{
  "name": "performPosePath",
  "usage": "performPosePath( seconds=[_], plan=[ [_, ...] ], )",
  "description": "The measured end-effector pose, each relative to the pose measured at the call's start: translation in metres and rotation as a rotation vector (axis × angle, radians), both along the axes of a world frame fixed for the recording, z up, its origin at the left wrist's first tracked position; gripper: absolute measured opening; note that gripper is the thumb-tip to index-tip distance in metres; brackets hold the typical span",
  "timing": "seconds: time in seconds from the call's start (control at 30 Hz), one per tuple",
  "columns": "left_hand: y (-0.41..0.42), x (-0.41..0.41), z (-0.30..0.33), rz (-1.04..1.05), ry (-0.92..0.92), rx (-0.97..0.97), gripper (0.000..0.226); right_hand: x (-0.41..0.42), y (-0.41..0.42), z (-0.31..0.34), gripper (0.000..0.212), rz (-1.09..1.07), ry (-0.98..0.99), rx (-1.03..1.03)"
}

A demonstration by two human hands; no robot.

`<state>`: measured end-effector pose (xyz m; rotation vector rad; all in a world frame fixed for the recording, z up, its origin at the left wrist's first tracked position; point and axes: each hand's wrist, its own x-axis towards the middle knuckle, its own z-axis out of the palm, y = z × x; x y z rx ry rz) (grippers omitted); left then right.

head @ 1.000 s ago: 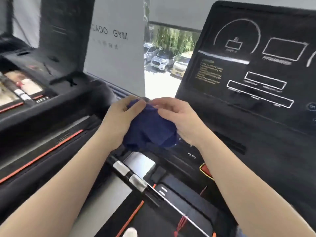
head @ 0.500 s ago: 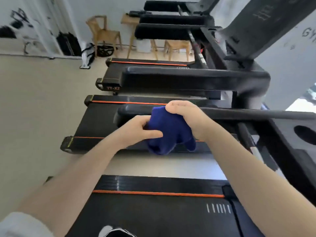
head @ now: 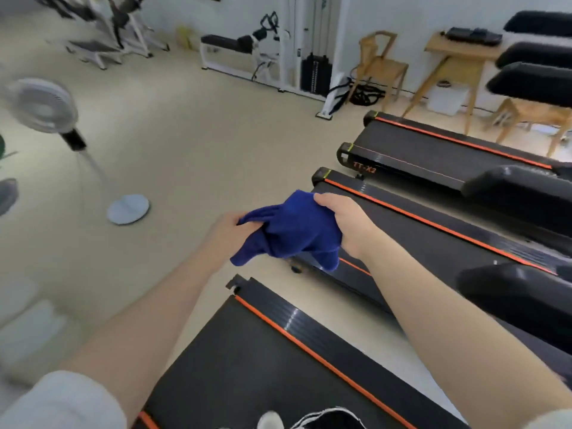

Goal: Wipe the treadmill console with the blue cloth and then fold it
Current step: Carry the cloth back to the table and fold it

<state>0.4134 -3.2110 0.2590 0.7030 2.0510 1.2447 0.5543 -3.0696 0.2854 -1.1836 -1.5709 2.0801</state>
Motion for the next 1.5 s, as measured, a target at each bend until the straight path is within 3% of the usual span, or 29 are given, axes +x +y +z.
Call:
performPosePath(
  seconds=[0.17,0.27,0.43,0.6,0.8,0.93,1.07,1.17,1.23,1.33,1.5],
  plan=[
    [-0.026,-0.112,-0.002,0.276,-0.098,0.054,0.011,-0.134,-0.003,-0.017,0.020,0.272,-0.002,0.163],
    [-0.018,-0.151,-0.006,0.355,-0.134,0.154,0.025,-0.174,0.008,-0.026,0.011,0.365,-0.028,0.394],
    [0.035,-0.254,-0.008,0.241,-0.126,0.198,0.029,-0.285,0.053,-0.053,0.011,0.361,-0.071,0.605],
    [0.098,-0.355,0.006,0.180,-0.132,0.251,0.046,-0.397,0.114,-0.051,0.014,0.368,-0.152,0.740],
    [0.160,-0.490,-0.022,0.133,-0.182,0.193,0.021,-0.507,0.177,-0.074,0.016,0.172,-0.136,0.807],
    [0.227,-0.585,-0.073,0.053,-0.205,0.108,0.021,-0.579,0.235,-0.114,0.016,0.148,-0.253,0.884],
    [0.310,-0.704,-0.147,-0.120,-0.140,0.061,0.013,-0.685,0.302,-0.196,0.015,0.027,-0.332,0.874],
    [0.362,-0.801,-0.219,-0.264,0.010,0.045,0.017,-0.774,0.337,-0.287,0.013,-0.115,-0.267,0.790],
    [0.394,-0.853,-0.242,-0.286,0.042,0.051,0.018,-0.820,0.360,-0.312,0.022,-0.228,-0.199,0.711],
    [0.437,-0.903,-0.248,-0.255,-0.038,0.097,0.009,-0.872,0.402,-0.309,0.025,-0.305,-0.211,0.644],
    [0.544,-0.965,-0.246,-0.290,-0.143,0.073,0.023,-0.923,0.498,-0.279,0.017,-0.443,-0.478,0.892]
  ],
)
